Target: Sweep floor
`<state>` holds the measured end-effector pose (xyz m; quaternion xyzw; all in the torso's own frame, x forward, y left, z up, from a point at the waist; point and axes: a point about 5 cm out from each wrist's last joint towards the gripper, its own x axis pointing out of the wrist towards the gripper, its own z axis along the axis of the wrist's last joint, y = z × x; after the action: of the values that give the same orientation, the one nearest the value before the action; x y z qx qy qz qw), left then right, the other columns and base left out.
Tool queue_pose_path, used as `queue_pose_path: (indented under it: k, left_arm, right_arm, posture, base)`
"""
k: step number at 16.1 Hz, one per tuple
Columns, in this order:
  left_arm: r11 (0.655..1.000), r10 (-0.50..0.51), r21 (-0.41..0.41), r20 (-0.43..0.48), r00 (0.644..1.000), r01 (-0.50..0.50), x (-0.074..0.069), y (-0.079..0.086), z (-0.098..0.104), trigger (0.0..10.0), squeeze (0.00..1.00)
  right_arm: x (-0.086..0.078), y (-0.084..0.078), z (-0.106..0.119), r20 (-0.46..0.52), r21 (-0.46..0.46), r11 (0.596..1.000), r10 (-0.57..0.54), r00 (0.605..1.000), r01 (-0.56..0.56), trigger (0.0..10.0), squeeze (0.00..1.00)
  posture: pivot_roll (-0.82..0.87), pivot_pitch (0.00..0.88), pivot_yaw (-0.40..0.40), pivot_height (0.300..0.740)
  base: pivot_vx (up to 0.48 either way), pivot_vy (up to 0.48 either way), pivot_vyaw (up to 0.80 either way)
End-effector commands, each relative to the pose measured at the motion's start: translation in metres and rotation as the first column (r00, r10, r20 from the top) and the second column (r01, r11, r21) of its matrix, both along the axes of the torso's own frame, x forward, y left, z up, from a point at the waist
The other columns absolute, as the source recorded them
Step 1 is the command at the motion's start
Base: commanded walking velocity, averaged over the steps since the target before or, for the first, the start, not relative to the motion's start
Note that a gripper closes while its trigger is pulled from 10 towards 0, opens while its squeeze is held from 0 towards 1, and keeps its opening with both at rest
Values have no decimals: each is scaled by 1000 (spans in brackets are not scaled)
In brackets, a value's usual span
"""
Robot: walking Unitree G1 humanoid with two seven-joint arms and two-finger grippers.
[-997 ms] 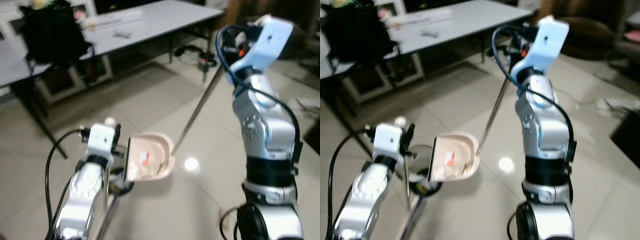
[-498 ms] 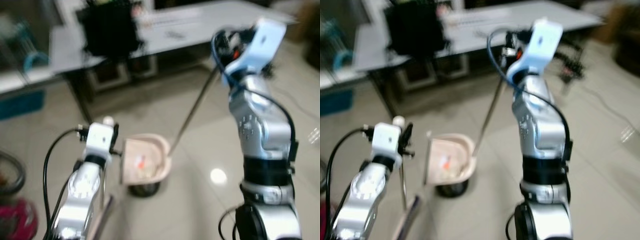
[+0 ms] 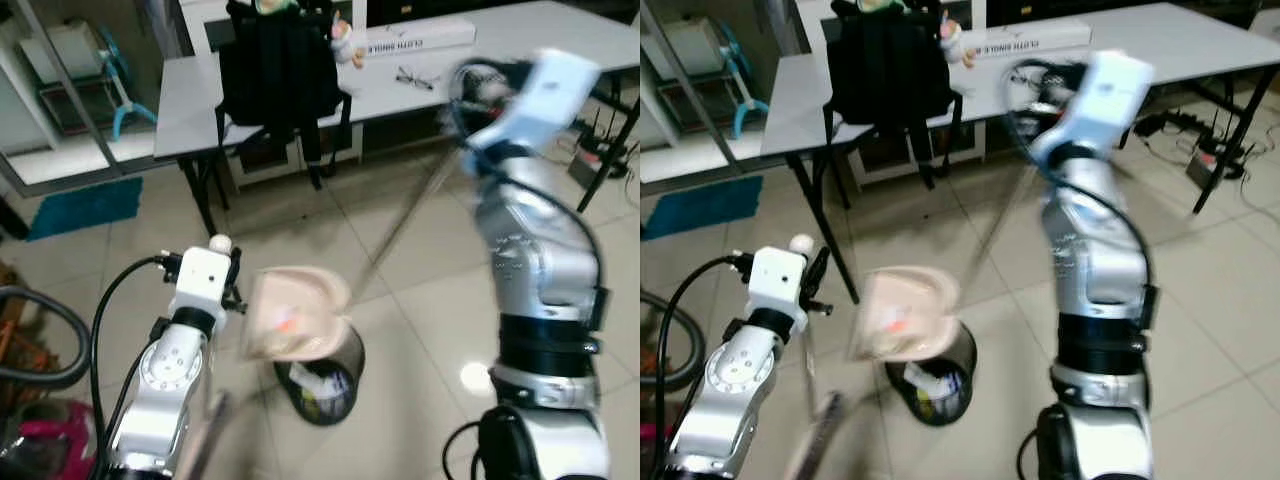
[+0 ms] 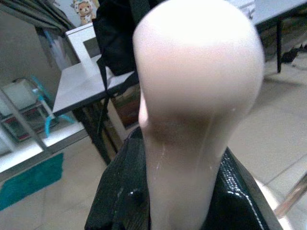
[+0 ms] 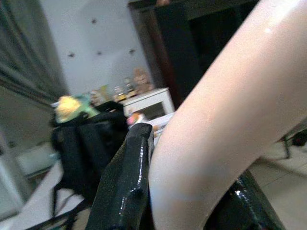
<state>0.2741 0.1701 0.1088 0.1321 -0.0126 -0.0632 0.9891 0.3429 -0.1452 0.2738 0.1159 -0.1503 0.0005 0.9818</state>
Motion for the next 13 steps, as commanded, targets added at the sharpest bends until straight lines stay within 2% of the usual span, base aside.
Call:
queue_pose_path:
  k: [1,3,4,10,11,13]
  left_arm:
    - [999,8,35,21,1000,-8,1,6,5,10000,0]
    - [1000,6,17,20,1000,-6,0,6,4,10000,0]
    - [1000,1,-3,8,1000,-1,0,5,3,10000,0]
    - [1000,18,5,3,1000,-18,-2,8,-1,10000,0]
    - [1000,17,5,2,1000,-17,-3,8,-1,10000,0]
    - [1000,12,6,-1,1000,-12,-2,7,-2,10000,0]
  right_arm:
    - [-5,11,14,70,10,999,40,997,-41,10000,0]
    - [-5,11,14,75,1,999,41,996,-41,10000,0]
    - [-5,10,14,73,-1,999,45,996,-45,10000,0]
    - [-3,5,11,62,20,999,40,997,-42,10000,0]
    - [-4,4,11,68,7,999,38,997,-39,10000,0]
    - [-5,2,14,95,-106,994,29,995,-19,10000,0]
  posture:
    - [-52,0,86,740]
    - [-53,0,85,740]
    - [-51,0,83,740]
    - [-49,0,72,740]
    - [-49,0,72,740]
    - [-56,0,74,740]
  base:
    - [420,0,0]
    - [366,0,0]
    - [0,0,0]
    - [0,0,0]
    - [0,0,0]
    - [0,0,0]
